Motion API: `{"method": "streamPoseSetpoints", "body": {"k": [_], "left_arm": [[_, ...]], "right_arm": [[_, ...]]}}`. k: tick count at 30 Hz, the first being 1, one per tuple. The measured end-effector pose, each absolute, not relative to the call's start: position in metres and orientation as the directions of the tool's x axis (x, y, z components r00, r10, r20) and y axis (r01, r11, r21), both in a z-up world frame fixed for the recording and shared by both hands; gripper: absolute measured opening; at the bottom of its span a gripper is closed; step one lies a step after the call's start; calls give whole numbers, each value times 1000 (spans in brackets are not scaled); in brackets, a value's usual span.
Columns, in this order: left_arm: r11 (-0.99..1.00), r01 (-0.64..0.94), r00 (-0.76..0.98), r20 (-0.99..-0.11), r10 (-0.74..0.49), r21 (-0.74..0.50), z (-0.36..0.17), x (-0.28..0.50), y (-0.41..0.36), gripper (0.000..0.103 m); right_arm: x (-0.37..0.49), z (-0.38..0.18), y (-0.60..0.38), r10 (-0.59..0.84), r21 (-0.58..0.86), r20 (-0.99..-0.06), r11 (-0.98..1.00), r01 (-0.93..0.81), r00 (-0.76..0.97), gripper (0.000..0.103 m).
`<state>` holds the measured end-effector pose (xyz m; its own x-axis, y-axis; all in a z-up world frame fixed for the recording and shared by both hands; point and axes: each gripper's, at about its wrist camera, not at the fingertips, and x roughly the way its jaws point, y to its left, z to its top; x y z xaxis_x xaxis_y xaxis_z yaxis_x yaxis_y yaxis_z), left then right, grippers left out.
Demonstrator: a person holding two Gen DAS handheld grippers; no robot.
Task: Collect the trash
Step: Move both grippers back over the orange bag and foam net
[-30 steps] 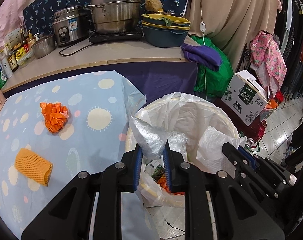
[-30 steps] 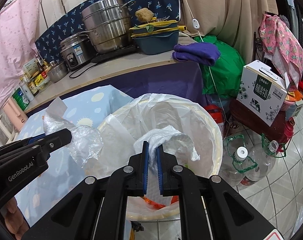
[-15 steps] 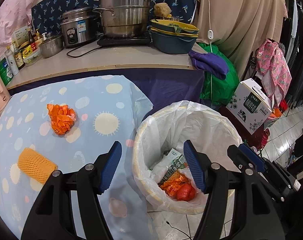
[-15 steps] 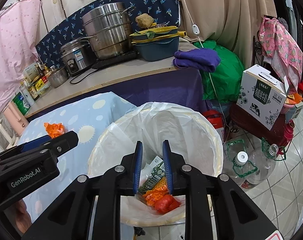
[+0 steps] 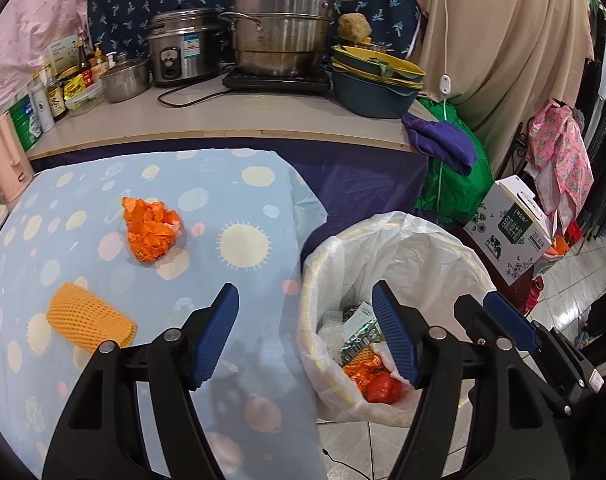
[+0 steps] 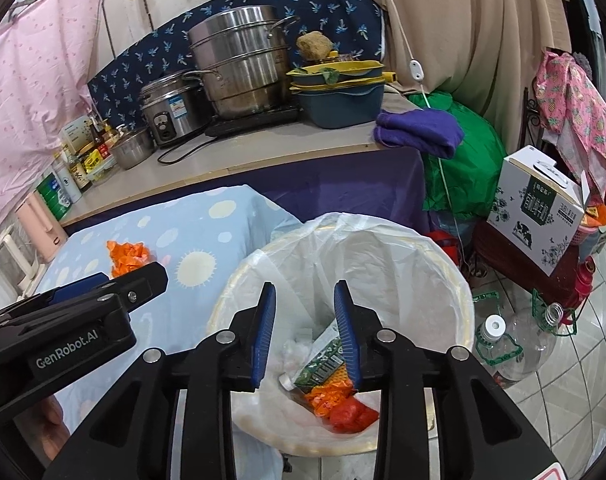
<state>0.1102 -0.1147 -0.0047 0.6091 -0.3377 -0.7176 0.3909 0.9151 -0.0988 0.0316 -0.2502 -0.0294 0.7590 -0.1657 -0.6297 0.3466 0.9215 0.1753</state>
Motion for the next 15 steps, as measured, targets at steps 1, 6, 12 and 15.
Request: {"method": "streamPoseSetpoints", "body": {"k": [1,6,12,15], "left_arm": [[919,382,612,-718,-332,-100,-5,111,-111,69],[935,339,627,-715,-308,-106,-4,117,-88,72],[954,273,639,-719,-275,-122,-7,126,-55,75],[964,236,645,-722,-251,-125,-10,131,-36,75]], "right_arm": [[34,-28,-246,-161,173,-629,925,338,761,32],[43,-25,-227,-137,164,-629,939,302,766,33],[56,-22,-201,-107,150,-631,955,256,768,34],[64,-23,-187,-90,142,-636,963,231,767,34]]}}
